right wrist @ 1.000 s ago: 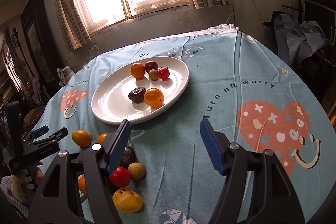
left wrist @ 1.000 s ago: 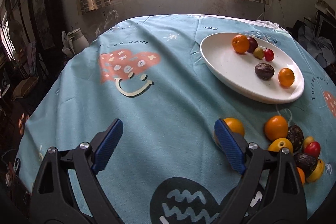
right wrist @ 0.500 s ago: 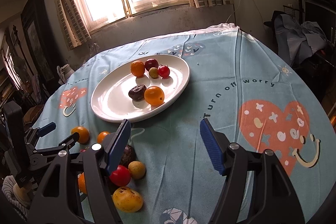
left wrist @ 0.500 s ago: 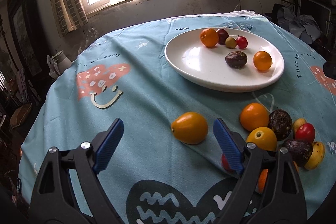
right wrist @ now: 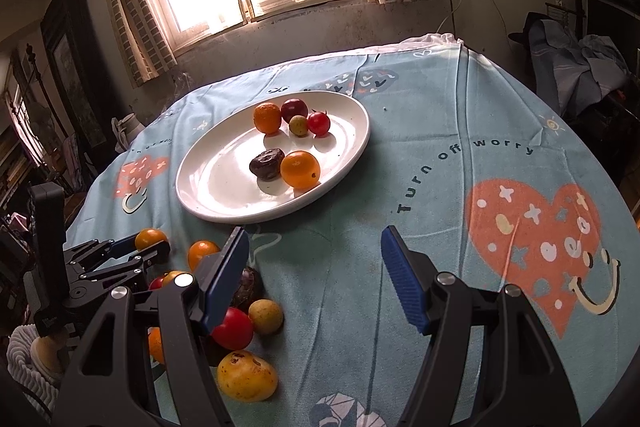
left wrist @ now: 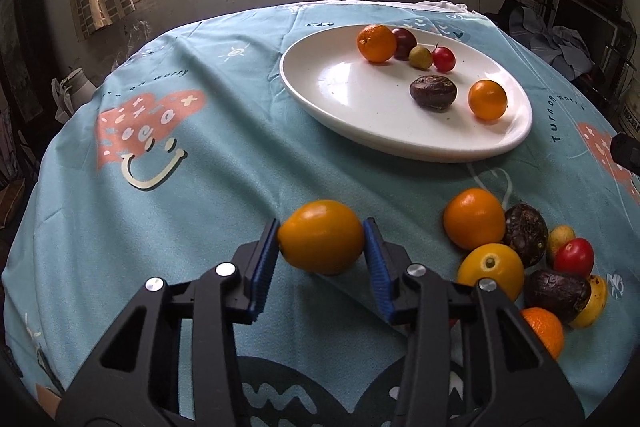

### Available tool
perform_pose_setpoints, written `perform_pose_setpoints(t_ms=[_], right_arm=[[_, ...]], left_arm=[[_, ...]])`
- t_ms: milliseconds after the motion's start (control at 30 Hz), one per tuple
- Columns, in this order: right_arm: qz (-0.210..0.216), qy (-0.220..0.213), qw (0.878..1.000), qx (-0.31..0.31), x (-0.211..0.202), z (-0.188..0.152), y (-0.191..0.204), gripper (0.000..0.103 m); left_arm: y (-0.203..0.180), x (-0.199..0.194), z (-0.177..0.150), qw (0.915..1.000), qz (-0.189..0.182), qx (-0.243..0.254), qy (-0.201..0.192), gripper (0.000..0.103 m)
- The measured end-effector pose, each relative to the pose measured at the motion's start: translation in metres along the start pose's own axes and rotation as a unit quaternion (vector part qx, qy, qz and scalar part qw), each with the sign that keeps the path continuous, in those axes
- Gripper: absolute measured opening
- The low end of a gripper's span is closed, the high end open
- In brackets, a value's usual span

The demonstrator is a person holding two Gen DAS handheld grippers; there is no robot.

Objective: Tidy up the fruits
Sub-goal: 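Move the left tool to the yellow-orange fruit and close on it, then carry yellow-orange fruit toward plate with left tool while right tool grasps yellow pear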

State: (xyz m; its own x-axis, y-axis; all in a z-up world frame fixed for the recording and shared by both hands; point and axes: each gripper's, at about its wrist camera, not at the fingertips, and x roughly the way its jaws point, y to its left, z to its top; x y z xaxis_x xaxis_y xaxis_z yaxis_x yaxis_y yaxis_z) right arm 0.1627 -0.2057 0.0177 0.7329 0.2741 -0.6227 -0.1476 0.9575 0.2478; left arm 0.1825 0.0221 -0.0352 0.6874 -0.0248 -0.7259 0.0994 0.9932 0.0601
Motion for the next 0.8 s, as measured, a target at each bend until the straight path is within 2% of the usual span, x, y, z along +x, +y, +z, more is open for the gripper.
perform_pose_setpoints(t_ms=[133, 333, 433, 633, 800], right_arm=[[0.027, 0.020, 0.999, 0.006, 0.006, -0.002, 0.001, 0.069], [0.093, 0.081, 0.992, 0.015, 0.016, -0.011, 0.008, 0.069], [0.119, 0.091, 0.989, 0.013, 0.008, -0.019, 0.013, 0.069], [0.114, 0.094, 0.989, -0.016, -0.003, -0.038, 0.023, 0.069], [0.095, 0.083, 0.988, -0.088, -0.017, -0.059, 0.044, 0.069]], left_arm=[[0.015, -0.020, 0.003, 0.9989, 0.027, -0.026, -0.029, 0.043], [0.023, -0.018, 0.003, 0.9985, 0.029, -0.043, -0.018, 0.043], [0.022, -0.018, 0.003, 0.9986, 0.027, -0.042, -0.018, 0.043], [0.020, -0.017, 0.002, 0.9989, 0.023, -0.038, -0.014, 0.043], [0.019, -0.017, 0.002, 0.9990, 0.022, -0.037, -0.014, 0.043]])
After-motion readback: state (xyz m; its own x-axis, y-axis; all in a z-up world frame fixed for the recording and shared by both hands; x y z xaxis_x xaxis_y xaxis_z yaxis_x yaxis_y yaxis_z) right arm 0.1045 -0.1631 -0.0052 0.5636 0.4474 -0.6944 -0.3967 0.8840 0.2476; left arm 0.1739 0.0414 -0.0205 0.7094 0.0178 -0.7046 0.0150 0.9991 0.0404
